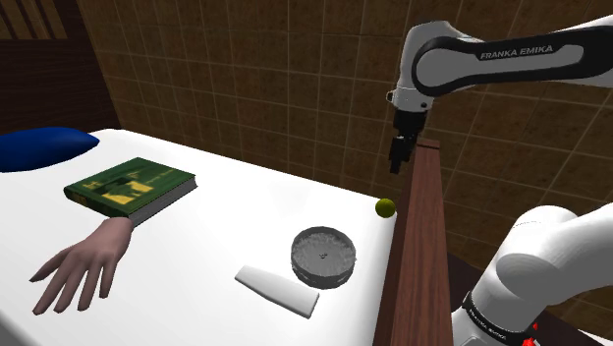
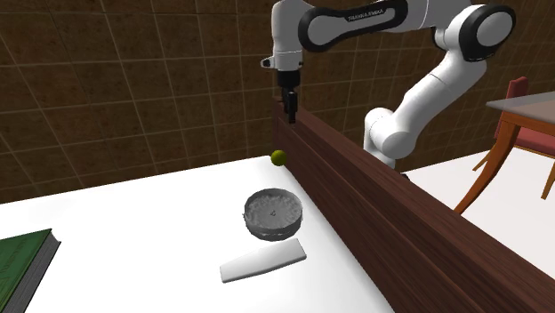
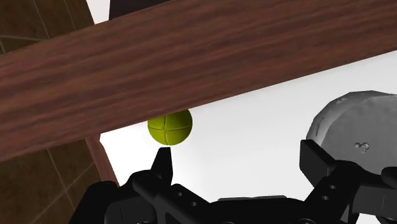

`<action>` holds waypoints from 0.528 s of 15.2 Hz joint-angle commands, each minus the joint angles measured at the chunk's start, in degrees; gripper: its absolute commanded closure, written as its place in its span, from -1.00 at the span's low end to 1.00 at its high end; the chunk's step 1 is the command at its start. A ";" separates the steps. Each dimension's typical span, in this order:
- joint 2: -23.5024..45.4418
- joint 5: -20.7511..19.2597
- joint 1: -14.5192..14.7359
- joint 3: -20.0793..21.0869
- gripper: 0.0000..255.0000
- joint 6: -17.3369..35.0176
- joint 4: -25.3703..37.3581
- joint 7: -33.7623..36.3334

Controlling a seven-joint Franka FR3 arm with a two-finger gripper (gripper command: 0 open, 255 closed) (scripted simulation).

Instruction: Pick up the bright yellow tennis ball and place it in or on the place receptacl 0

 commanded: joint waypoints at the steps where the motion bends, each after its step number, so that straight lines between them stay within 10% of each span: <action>1: 2.80 -0.50 -0.23 -0.71 -1.00 3.58 -1.49 -0.81; 8: 14.00 -2.55 -1.58 -3.92 -1.00 15.38 -4.77 -4.43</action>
